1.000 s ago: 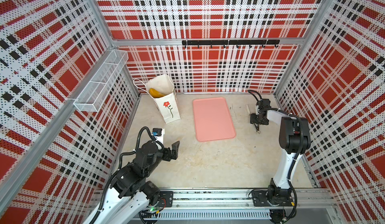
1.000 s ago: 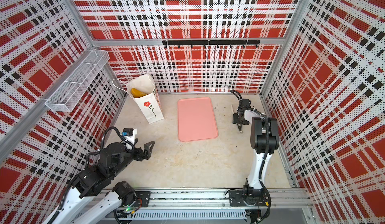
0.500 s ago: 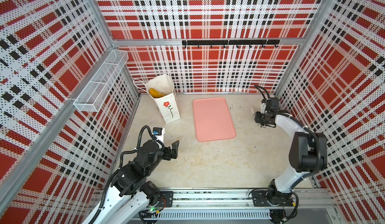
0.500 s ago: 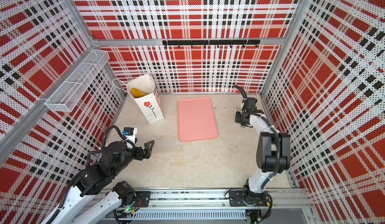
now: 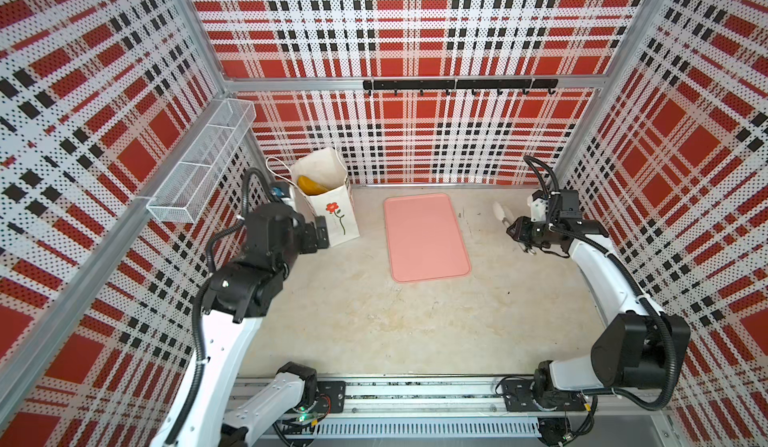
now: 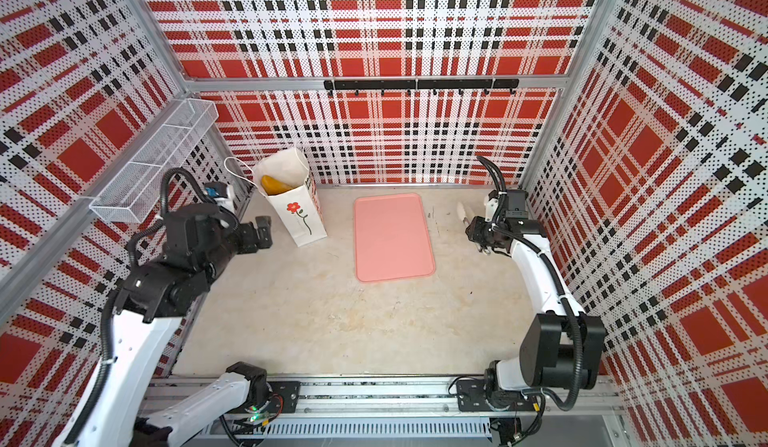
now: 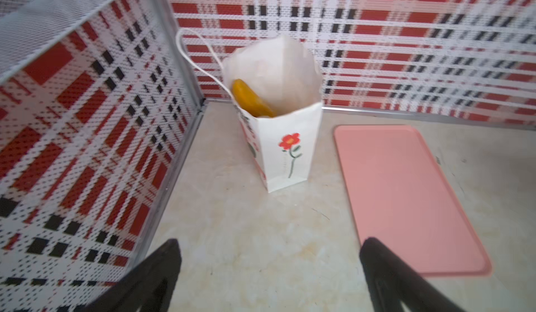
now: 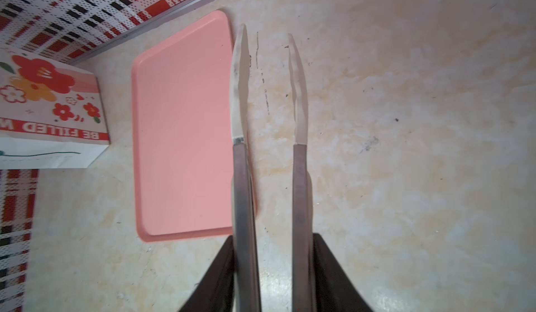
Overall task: Take the fake bread out of the paper bag
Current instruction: 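Lift the tongs with the right gripper while the left gripper reaches to the bag's handle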
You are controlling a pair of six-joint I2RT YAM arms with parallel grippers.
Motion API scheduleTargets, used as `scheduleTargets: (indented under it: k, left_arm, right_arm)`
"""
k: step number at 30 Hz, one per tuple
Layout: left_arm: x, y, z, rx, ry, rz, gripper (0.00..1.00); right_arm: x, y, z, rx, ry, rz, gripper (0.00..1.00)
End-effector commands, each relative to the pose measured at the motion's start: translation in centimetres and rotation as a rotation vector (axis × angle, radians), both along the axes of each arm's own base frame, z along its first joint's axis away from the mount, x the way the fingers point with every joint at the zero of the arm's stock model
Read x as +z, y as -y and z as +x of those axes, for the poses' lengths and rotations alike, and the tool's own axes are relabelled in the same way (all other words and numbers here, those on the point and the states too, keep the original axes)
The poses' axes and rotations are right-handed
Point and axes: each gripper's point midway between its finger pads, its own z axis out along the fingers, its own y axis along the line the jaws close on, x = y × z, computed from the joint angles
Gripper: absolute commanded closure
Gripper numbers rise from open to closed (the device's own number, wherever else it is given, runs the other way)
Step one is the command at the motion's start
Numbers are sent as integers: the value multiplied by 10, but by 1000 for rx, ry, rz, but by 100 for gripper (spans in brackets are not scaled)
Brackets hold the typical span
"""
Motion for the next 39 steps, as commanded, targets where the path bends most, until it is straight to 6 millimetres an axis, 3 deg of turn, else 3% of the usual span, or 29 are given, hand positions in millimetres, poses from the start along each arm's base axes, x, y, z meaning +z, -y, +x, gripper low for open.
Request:
scheduleTargets:
  k: [1,5,10,16,20,24,31,39]
  left_arm:
    - [-8,-26,9,65,-127,9,1]
    - [-5,-42,36,140,-184,52,1]
    - [-20,-47,77,172,-240,62,1]
    - [-42,-49,111,198,-298,50,0]
    - [-58,-52,131,207,-331,51,2]
    - [-63,-50,152,187,-324,-8,11]
    - [-70,-67,176,245,-316,-54,14]
    - [-96,-56,199,214,-330,-161,27]
  right_arm:
    - [27,-19,-11,59,49,113,59]
    - [23,-35,-26,123,31,185,59]
    - [16,-46,-45,159,12,246,60]
    - [14,-51,-68,185,22,265,61]
    - [12,-54,-82,198,32,278,60]
    - [8,-57,-95,219,25,278,57]
    - [1,-58,-116,230,4,268,56]
    - [-3,-54,-128,207,0,244,56]
